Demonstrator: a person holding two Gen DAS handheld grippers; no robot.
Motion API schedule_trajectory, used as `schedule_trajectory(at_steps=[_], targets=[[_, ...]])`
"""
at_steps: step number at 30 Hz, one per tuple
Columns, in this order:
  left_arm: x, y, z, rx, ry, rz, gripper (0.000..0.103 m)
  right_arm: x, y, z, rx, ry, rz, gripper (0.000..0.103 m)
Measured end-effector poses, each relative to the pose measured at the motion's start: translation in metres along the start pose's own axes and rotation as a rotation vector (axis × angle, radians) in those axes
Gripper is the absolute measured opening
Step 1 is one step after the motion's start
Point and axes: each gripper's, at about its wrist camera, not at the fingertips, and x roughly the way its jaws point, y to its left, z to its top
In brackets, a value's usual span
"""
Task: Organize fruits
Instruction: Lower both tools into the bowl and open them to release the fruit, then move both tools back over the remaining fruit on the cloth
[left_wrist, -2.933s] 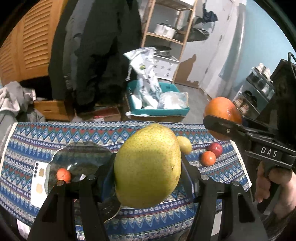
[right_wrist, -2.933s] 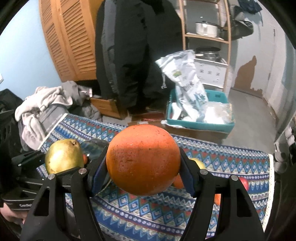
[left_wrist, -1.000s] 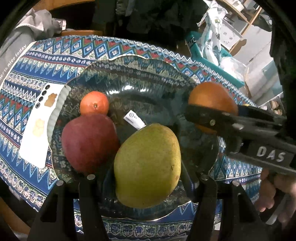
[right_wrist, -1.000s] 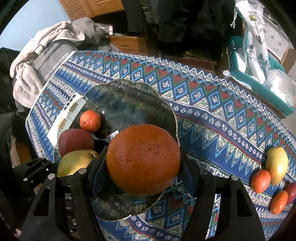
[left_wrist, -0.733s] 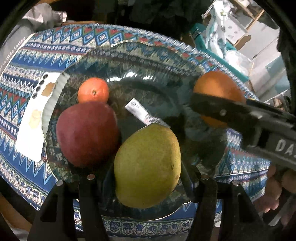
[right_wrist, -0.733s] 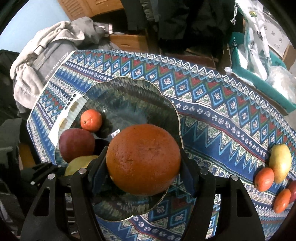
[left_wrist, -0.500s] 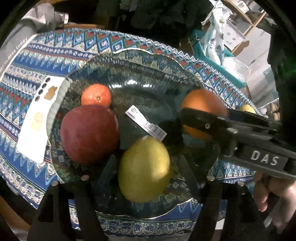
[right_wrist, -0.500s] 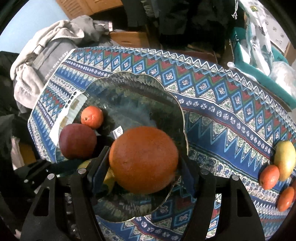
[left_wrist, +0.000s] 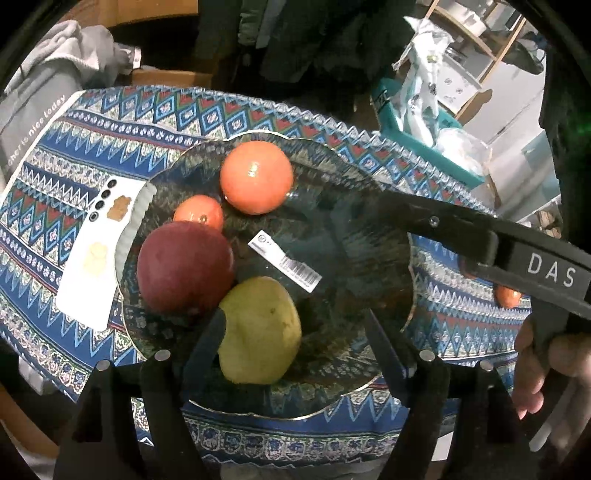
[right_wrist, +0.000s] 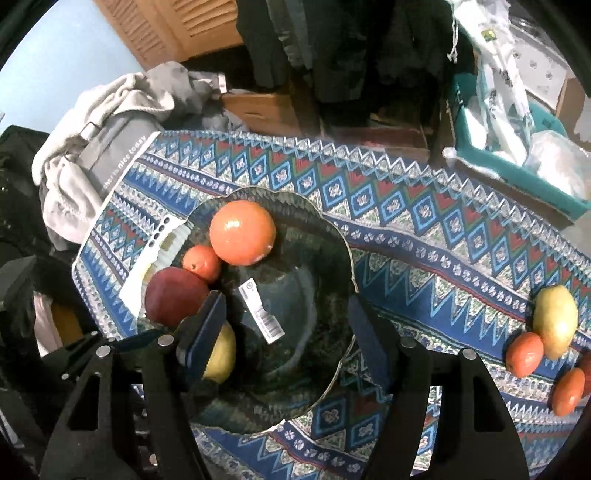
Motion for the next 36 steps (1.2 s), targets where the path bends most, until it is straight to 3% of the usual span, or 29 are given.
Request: schedule_trajectory(at_steps=[16,36], targets=[[-0.034,-0.027,0.003,0.063,-0.095,0.007,0.08,-0.077,0.002,-0.003,-0.042,-0.145,-0.141,0.076],[-0.069,-0.098,0.004,0.199,-0.178,-0.039,0.08,-0.168,-0.058,-0.039,0.045,-0.262,-0.305,0.081]])
